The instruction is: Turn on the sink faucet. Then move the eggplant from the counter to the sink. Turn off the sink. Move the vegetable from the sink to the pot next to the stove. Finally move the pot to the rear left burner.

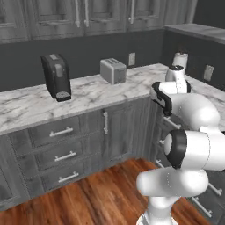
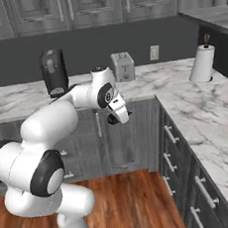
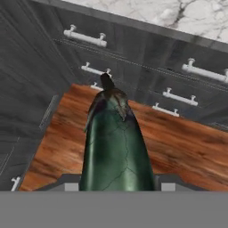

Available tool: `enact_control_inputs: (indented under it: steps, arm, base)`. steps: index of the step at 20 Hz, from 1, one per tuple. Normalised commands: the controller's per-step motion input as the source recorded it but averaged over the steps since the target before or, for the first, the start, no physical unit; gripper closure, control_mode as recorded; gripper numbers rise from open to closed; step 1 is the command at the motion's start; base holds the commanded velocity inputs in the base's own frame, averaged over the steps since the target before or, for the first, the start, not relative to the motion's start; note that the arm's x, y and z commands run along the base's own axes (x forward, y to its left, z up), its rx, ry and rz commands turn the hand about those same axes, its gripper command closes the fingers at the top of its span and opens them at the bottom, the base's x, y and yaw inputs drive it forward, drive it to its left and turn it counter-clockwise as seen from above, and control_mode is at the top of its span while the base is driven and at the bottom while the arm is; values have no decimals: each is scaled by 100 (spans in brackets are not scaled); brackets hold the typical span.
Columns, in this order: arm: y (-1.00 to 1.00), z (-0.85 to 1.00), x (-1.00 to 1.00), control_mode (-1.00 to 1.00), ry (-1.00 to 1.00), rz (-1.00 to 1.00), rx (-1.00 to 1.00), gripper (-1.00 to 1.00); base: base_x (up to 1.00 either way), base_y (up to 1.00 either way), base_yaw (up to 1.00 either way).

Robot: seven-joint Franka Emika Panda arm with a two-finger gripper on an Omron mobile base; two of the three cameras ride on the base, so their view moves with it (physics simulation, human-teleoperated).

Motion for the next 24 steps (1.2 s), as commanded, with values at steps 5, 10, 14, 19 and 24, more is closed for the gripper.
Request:
enact_control_inputs:
  steps: [5, 10, 14, 19, 24]
  arm:
    - [0, 0, 0, 100, 0, 0, 0, 100]
    - [0, 0, 0, 100, 0, 0, 0, 100]
    - [0, 0, 0, 100, 0, 0, 0, 100]
    - [0, 0, 0, 100, 0, 0, 0, 100]
    - [0, 0, 0, 100, 0, 0, 0, 100]
  base:
    - [0, 39, 39]
    - [7, 37, 35]
    - [39, 61, 26]
    - [39, 79, 18]
    - [36, 90, 15]
